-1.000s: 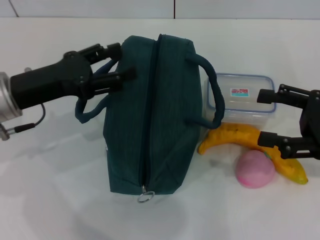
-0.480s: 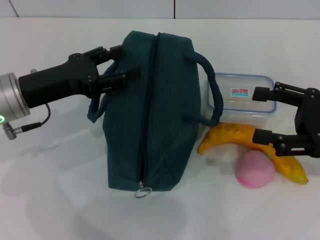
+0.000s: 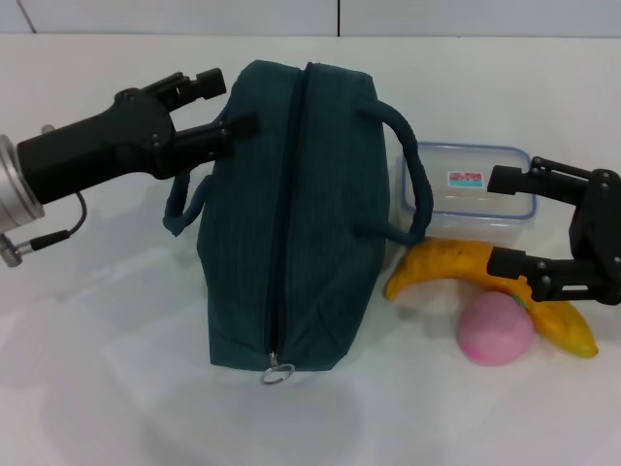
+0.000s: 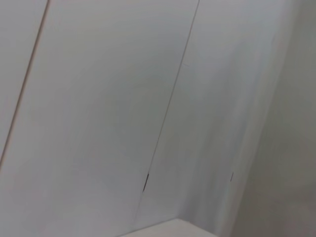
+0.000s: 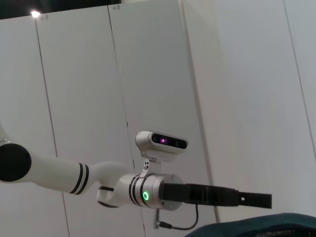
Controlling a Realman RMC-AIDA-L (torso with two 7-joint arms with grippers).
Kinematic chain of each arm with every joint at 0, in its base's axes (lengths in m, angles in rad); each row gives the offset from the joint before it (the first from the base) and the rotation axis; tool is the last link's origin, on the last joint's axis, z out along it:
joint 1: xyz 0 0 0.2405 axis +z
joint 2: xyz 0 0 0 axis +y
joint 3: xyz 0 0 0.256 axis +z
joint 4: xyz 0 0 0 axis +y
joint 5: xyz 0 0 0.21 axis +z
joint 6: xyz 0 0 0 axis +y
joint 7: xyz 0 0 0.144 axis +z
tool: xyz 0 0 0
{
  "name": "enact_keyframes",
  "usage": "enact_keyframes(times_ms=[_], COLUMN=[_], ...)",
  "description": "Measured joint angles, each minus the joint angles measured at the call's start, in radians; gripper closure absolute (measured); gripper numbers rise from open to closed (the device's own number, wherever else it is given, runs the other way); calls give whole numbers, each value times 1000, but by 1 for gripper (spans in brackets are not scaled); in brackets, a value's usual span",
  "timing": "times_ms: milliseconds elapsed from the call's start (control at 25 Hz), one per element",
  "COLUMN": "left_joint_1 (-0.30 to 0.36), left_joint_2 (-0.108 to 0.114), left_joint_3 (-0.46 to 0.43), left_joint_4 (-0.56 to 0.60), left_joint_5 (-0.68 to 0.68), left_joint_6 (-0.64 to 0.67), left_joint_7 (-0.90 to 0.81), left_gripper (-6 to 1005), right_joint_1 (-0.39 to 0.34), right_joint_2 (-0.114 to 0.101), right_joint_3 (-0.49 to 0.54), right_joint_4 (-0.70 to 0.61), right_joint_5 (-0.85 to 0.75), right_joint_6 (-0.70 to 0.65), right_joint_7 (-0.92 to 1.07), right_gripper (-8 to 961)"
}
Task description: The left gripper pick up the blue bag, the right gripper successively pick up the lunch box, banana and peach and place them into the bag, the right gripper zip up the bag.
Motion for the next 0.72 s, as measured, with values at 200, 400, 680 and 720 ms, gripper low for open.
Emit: enact_keyframes(times_ms=[200, 400, 680, 720], left_joint_1=[-6, -20, -31, -32], left_joint_2=[-10, -18, -30, -33], left_joint_3=[2, 7, 9, 9], left_joint_4=[-4, -5, -2, -2], left_joint_5=[26, 53, 80, 83], left_joint_6=[-36, -54, -107, -114], left_joint_7=[-3, -44, -90, -90], left_gripper=[149, 151, 154, 154], right_joint_1=[4, 5, 5, 4], right_joint_2=[1, 3, 5, 5], right_joint_3=[0, 0, 0, 0], right_joint_4=[1, 6, 11, 11], right_joint_5=[0, 0, 0, 0], right_joint_6=[0, 14, 25, 25], right_joint_7=[0, 0, -2, -2], right_gripper=[101, 103, 105, 105])
